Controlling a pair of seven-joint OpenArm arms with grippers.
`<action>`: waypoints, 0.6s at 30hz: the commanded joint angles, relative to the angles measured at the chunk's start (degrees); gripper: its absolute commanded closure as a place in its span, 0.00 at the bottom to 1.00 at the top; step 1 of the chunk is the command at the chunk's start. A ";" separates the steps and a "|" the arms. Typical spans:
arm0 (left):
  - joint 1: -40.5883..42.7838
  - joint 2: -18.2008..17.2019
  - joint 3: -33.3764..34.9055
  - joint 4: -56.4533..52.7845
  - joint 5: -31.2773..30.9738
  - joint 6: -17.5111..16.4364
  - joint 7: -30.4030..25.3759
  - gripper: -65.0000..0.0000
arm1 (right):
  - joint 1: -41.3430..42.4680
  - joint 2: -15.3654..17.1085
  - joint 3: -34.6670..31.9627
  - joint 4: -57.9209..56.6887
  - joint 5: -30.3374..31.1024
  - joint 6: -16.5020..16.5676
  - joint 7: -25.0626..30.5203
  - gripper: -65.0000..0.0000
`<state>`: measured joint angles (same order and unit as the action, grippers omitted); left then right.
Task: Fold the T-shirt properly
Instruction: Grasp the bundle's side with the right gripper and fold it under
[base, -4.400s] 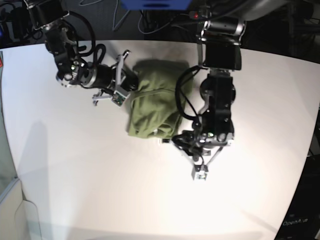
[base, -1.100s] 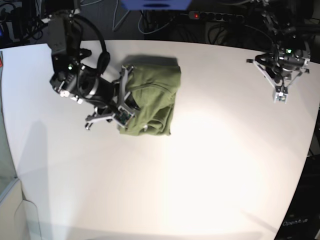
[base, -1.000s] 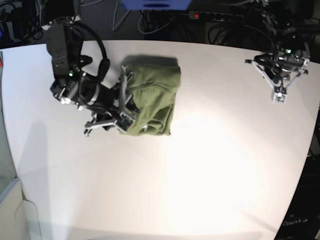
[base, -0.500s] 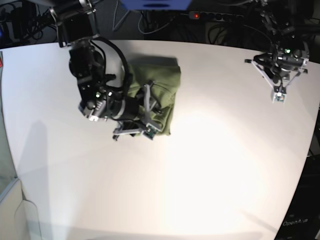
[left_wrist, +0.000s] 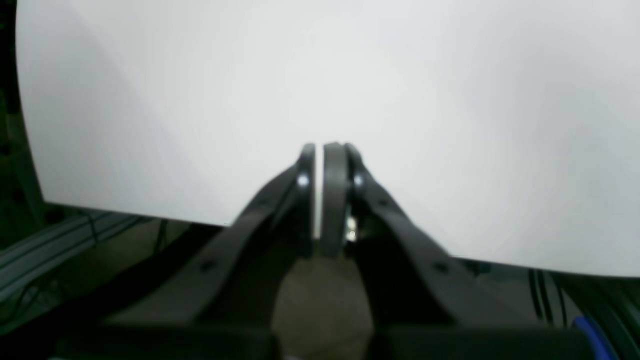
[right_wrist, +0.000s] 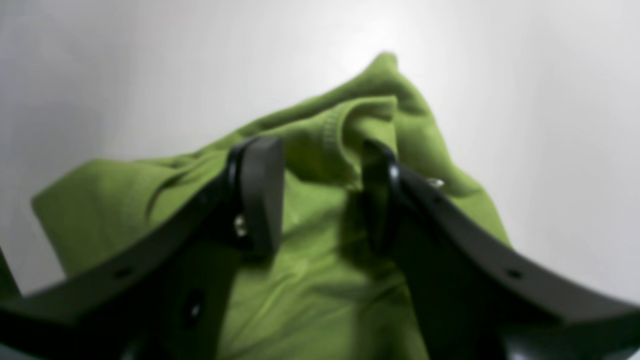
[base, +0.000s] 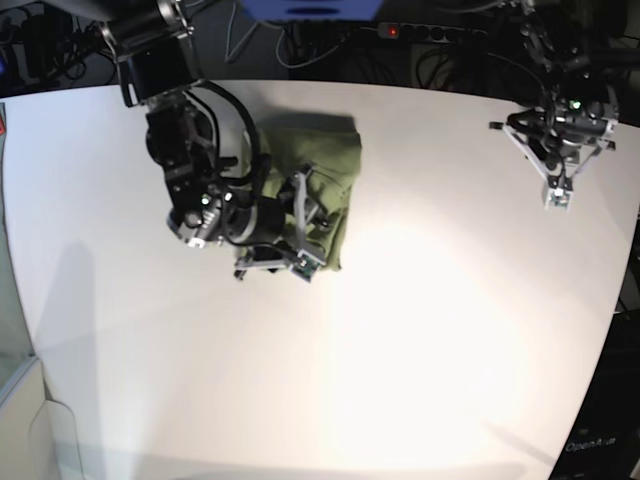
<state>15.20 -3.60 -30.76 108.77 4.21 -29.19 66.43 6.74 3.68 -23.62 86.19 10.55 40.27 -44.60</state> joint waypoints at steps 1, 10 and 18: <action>-0.30 -0.40 -0.14 0.90 0.06 -0.04 -0.63 0.97 | 1.13 -0.56 0.10 0.62 0.84 -0.27 2.36 0.61; -0.30 -0.32 -0.14 0.90 0.06 -0.04 -0.63 0.97 | 1.83 -0.74 0.01 -0.08 0.84 -0.27 4.56 0.80; -0.04 -0.32 -0.14 0.90 0.06 -0.04 -0.63 0.97 | 3.85 -0.65 -2.80 -0.17 0.84 -0.27 4.47 0.99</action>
<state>15.27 -3.51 -30.76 108.77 4.21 -29.19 66.43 9.02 3.18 -26.57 85.10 10.61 40.29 -41.71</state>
